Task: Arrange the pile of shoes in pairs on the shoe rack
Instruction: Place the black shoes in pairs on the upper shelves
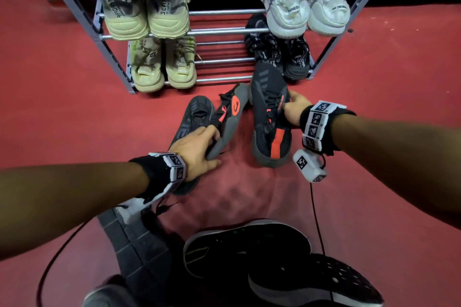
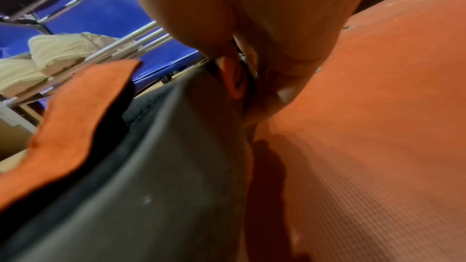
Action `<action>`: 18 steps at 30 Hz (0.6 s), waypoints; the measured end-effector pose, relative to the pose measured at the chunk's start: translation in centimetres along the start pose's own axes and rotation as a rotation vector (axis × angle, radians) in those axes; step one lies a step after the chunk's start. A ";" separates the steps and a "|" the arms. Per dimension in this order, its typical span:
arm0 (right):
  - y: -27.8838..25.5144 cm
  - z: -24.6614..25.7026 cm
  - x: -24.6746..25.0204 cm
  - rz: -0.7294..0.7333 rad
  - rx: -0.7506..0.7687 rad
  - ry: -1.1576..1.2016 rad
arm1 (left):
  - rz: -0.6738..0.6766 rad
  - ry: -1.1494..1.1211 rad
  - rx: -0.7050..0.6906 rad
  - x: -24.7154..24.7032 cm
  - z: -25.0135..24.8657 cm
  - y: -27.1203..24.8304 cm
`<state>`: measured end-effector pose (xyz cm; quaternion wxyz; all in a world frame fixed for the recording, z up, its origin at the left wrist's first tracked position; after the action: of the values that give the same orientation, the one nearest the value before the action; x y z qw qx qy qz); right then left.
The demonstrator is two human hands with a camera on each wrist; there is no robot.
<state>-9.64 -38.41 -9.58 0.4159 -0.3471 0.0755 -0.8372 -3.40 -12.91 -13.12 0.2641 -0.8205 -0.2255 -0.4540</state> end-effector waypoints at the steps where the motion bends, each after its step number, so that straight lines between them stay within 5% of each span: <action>1: 0.0 -0.4 0.0 -0.008 -0.004 -0.004 | 0.005 -0.040 0.007 -0.4 0.2 -0.2; 12: -1.3 -4.6 -0.1 0.006 -0.278 -0.104 | -0.016 -0.175 0.248 -2.3 1.2 1.3; 18: -1.6 -4.5 -0.9 0.009 -0.283 -0.077 | 0.154 -0.066 0.315 -2.8 1.4 2.8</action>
<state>-13.17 -37.45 -12.73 0.3690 -0.4339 0.1783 -0.8024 -2.20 -14.49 -16.78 0.4157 -0.7983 -0.2392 -0.3642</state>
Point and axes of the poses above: each hand's wrist, its own y-axis towards the middle knuckle, its own x-axis out of the back of the hand, z = x × y, the point moved 6 cm from there along y, towards the middle knuckle, and after that the axes turned 4 degrees about -z, right-handed, at the moved point
